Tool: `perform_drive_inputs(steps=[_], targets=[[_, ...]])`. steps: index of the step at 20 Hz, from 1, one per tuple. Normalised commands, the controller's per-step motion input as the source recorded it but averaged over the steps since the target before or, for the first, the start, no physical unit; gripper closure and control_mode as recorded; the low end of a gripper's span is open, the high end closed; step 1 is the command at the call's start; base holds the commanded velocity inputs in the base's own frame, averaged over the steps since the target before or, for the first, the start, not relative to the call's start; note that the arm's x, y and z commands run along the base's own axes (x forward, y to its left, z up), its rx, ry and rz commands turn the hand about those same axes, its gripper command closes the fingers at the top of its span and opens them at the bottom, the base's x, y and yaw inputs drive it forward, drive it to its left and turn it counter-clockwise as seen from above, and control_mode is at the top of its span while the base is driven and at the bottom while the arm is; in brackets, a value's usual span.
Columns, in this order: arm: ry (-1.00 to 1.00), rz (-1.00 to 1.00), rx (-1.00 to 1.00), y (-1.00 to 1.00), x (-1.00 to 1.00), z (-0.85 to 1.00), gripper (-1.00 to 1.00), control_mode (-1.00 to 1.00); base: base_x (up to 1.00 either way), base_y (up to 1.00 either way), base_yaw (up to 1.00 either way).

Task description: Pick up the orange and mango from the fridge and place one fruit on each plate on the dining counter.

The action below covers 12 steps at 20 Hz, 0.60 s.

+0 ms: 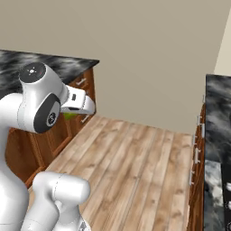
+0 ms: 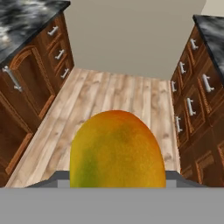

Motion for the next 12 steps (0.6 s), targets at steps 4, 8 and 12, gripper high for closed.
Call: perform_drive_inputs(steps=[4, 8, 12], targets=[[0.0, 0.0, 0.0, 0.0, 0.0, 0.0, 1.0, 1.0, 1.0, 0.0, 0.0], [0.0, 0.0, 0.0, 0.0, 0.0, 0.0, 1.0, 1.0, 1.0, 0.0, 0.0], [0.0, 0.0, 0.0, 0.0, 0.0, 0.0, 1.0, 1.0, 1.0, 0.0, 0.0]])
